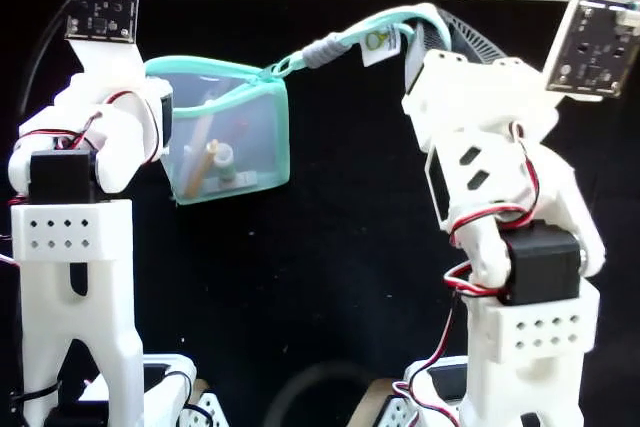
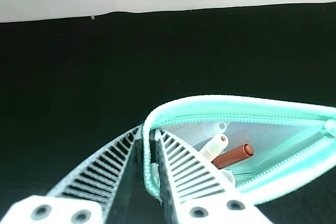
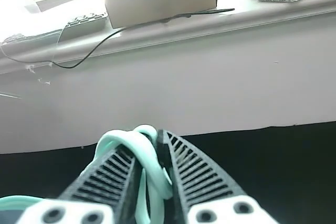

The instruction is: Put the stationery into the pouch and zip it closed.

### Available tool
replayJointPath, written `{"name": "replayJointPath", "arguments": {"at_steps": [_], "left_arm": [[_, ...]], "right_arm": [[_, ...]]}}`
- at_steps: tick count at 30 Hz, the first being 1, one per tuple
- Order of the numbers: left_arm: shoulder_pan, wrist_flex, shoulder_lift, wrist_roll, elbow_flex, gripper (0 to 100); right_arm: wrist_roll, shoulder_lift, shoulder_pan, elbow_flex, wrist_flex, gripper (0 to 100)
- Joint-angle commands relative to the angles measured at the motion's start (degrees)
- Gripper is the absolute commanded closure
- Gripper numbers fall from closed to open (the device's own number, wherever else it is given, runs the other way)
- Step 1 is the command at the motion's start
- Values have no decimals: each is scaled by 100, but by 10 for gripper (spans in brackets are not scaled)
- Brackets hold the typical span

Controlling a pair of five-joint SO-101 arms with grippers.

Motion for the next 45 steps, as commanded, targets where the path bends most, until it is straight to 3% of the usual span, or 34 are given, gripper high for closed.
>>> {"name": "replayJointPath", "arguments": {"at_steps": [1, 8, 14, 17, 22, 29, 33, 37, 42, 45], "left_arm": [[-57, 44, 101, 26, 233, 994], [84, 62, -22, 26, -321, 986], [514, 422, -646, 53, -743, 815], [743, 431, -892, 62, -971, 782], [901, 668, -971, 62, -1956, 787], [1587, 2251, -980, 44, -3679, 790], [2149, 3095, -1007, 35, -3653, 861], [2501, 3200, -1015, -79, -3275, 1000], [3407, 3191, -1015, -826, -2448, 993], [3547, 2927, -1015, -976, -2158, 993]], "right_arm": [[-70, -171, 338, -708, 127, 991], [-70, -180, 365, -673, 532, 991], [-70, -180, 365, -347, 505, 991], [-70, -180, 365, -303, 505, 991], [-70, -136, 365, -312, 505, 991], [-70, -119, 365, -365, 497, 991], [-70, -136, 365, -365, 497, 991], [-70, -136, 365, -365, 497, 991], [-334, -119, 462, -374, 110, 991], [-369, -110, 514, -585, -22, 991]]}}
